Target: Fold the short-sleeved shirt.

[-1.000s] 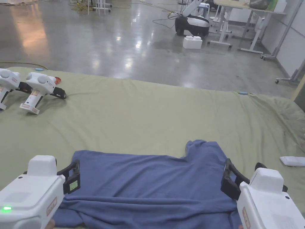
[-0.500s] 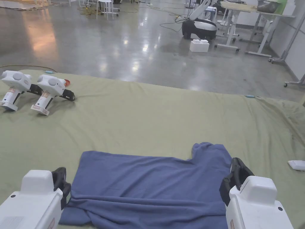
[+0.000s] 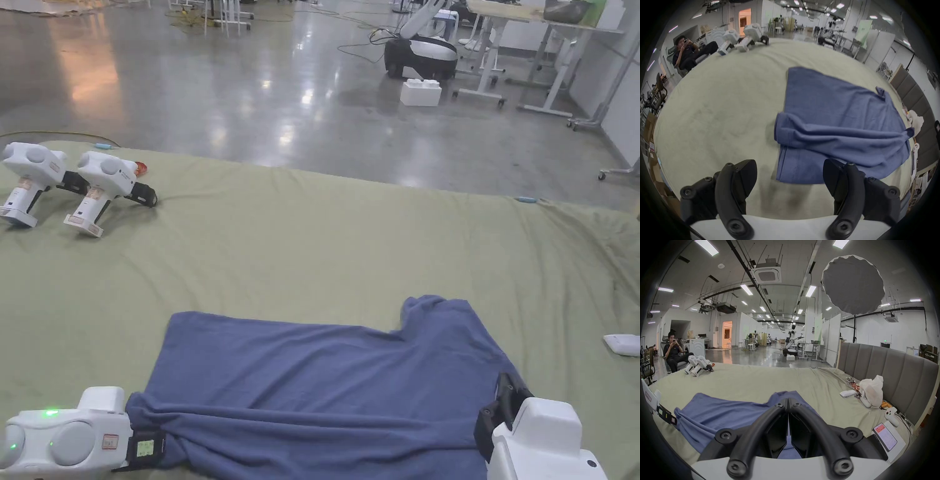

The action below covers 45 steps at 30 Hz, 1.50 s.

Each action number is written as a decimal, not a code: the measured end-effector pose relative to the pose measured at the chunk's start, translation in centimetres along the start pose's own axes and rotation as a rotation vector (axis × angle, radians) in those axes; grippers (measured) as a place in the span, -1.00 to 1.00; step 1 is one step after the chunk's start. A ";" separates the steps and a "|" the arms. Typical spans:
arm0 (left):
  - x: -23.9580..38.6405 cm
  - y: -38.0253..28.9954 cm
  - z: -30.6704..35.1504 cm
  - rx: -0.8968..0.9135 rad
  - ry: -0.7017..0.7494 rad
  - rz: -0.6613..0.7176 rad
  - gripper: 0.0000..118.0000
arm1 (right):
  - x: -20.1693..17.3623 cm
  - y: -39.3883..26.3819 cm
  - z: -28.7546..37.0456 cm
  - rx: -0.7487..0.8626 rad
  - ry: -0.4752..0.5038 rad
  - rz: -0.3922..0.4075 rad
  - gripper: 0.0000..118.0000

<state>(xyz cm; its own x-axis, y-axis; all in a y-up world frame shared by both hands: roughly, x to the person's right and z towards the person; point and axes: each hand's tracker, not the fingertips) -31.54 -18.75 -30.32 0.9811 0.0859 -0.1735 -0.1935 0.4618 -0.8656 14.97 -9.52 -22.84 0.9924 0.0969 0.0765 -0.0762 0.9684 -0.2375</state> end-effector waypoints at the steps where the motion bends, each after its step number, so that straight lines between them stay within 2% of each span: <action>1: 0.3 -0.1 -0.7 -0.036 0.017 -0.009 0.34 | 0.3 -0.4 0.0 -0.008 -0.002 0.001 -1.00; 2: 0.7 -0.6 -1.3 -0.074 0.028 -0.015 0.33 | 0.4 -0.7 -0.1 -0.019 -0.006 0.007 -1.00; 4: 1.5 -1.3 -0.5 0.002 0.068 -0.053 0.22 | 0.7 -1.1 -0.2 -0.036 -0.011 0.018 -1.00; 6: 1.8 -1.3 -0.2 -0.006 0.057 -0.038 0.17 | 1.2 -1.5 -0.1 -0.044 -0.013 0.017 -1.00; 9: 1.8 -1.8 0.0 0.014 0.057 -0.051 -0.44 | 1.9 -2.1 -0.5 -0.078 -0.023 0.017 -1.00; 10: 1.6 -1.9 0.2 0.023 0.051 -0.057 -0.79 | 2.1 -2.4 -0.8 -0.093 -0.023 0.010 -1.00; 11: 1.4 -2.1 0.5 0.033 -0.014 -0.042 -0.91 | 2.5 -2.6 -1.1 -0.114 -0.022 0.006 -0.99; 12: 1.3 -2.3 0.7 0.033 -0.003 -0.033 -0.93 | 2.8 -2.8 -1.3 -0.131 -0.028 0.000 -0.96; 13: 1.1 -2.6 1.0 0.039 0.000 -0.041 -0.95 | 3.4 -3.1 -1.4 -0.157 -0.052 0.002 -0.82; 14: 1.0 -3.0 1.3 0.053 -0.016 -0.050 -0.96 | 4.0 -3.3 -1.7 -0.192 -0.067 0.003 -0.52; 16: 0.5 -3.8 2.3 0.087 -0.031 -0.048 -0.96 | 5.5 -3.7 -2.6 -0.275 -0.071 -0.003 0.39; 17: 0.2 -4.2 2.7 0.093 -0.046 -0.034 -0.96 | 6.4 -4.2 -3.1 -0.323 -0.050 -0.012 0.53; 18: 0.0 -4.6 3.1 0.116 -0.068 -0.021 -0.96 | 7.1 -4.6 -3.5 -0.363 -0.037 -0.005 0.53; 21: -0.6 -5.8 3.9 0.159 -0.071 -0.020 -0.96 | 9.1 -6.1 -4.8 -0.481 -0.027 0.063 0.53; 23: -0.8 -6.3 4.3 0.179 -0.076 -0.011 -0.96 | 10.3 -7.3 -6.1 -0.568 0.010 0.052 0.52; 25: -1.0 -6.6 4.3 0.193 -0.087 -0.003 -0.96 | 10.8 -8.1 -7.0 -0.641 0.055 0.030 0.40; 26: -1.1 -6.5 4.2 0.188 -0.090 0.000 -0.96 | 11.1 -8.8 -7.7 -0.681 0.085 0.020 0.28; 27: -1.0 -6.4 4.2 0.187 -0.091 0.004 -0.96 | 11.3 -9.4 -8.3 -0.728 0.094 0.013 0.06; 28: -1.0 -6.4 4.2 0.185 -0.091 0.005 -0.96 | 11.2 -10.1 -8.7 -0.750 0.095 0.030 -0.27; 30: -1.0 -6.3 4.1 0.180 -0.089 0.004 -0.96 | 11.1 -11.0 -9.0 -0.769 0.189 0.041 -0.72; 31: -1.0 -6.2 4.0 0.182 -0.089 0.004 -0.96 | 11.0 -11.0 -8.8 -0.749 0.204 0.019 -0.85; 32: -1.0 -6.1 4.0 0.186 -0.092 0.006 -0.96 | 10.9 -10.8 -8.7 -0.742 0.203 0.001 -0.87; 34: -1.2 -5.8 4.4 0.186 -0.094 0.009 -0.96 | 10.3 -10.0 -8.0 -0.740 0.155 0.039 -0.90; 36: -1.1 -5.3 5.2 0.204 -0.101 0.007 -0.96 | 10.2 -8.9 -7.2 -0.725 0.143 0.040 -0.90; 42: -1.2 -3.8 8.6 0.241 -0.121 -0.029 -0.96 | 9.4 -3.5 -3.1 -0.639 0.115 0.109 -0.91; 45: -1.8 -3.6 10.3 0.250 -0.108 -0.036 -0.96 | 9.1 -1.6 -0.7 -0.636 0.093 0.177 -0.91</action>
<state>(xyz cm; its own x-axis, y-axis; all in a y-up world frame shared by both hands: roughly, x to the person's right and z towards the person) -32.58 -11.54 -22.03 0.9848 0.1530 -0.0818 -0.1641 0.6686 -0.7253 24.18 -10.37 -22.43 0.9766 0.1938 -0.0935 -0.1949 0.6127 -0.7659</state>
